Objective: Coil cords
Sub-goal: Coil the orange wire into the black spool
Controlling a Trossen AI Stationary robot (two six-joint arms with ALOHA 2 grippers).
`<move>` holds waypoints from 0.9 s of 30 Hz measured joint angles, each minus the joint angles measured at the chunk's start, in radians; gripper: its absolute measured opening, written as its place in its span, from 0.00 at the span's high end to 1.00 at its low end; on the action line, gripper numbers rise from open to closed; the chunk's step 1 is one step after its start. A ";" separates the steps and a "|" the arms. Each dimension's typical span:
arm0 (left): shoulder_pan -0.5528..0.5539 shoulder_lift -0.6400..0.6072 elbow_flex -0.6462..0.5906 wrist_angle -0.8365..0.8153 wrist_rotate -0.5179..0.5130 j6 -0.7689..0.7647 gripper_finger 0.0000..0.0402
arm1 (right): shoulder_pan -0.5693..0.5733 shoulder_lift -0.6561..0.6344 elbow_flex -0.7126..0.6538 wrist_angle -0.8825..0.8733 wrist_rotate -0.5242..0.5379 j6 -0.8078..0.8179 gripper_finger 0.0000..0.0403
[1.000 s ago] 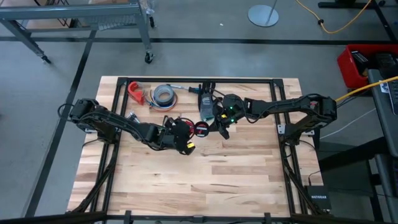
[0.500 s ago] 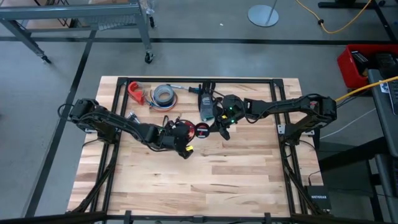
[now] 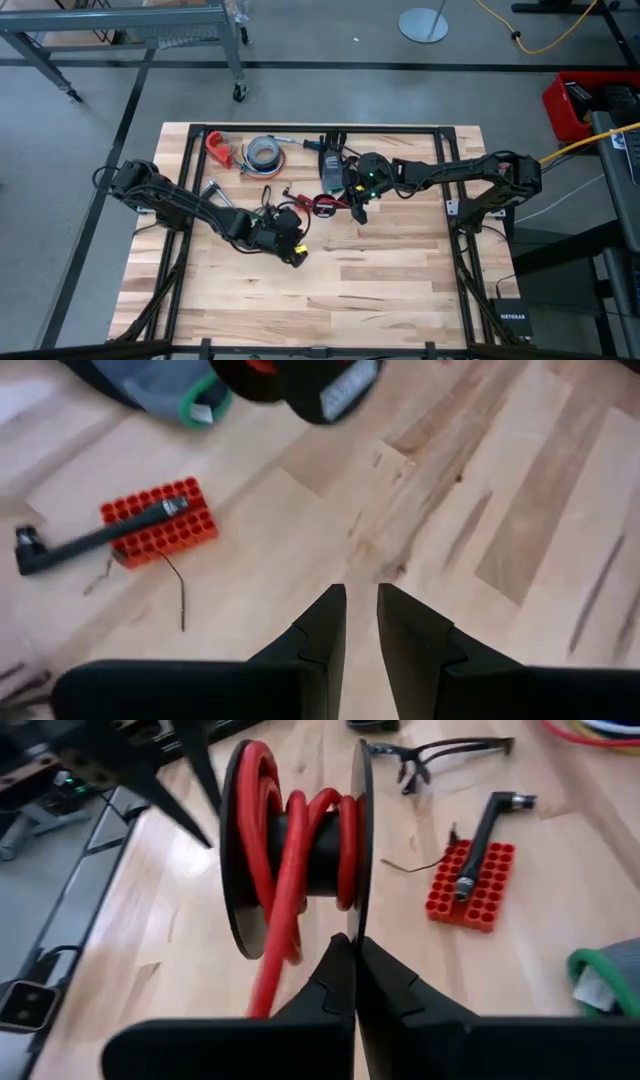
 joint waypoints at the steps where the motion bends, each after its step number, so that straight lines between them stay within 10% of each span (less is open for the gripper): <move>1: -0.006 0.000 0.000 0.000 0.000 -0.014 0.87 | 0.000 0.000 0.000 0.003 0.006 0.000 1.00; 13: -0.046 0.169 -0.001 0.269 -0.249 -0.103 0.87 | 0.000 0.000 0.000 0.104 0.022 0.002 1.00; 27: -0.029 0.359 -0.001 0.770 -0.585 0.260 0.87 | 0.001 0.000 0.000 0.225 0.163 0.030 1.00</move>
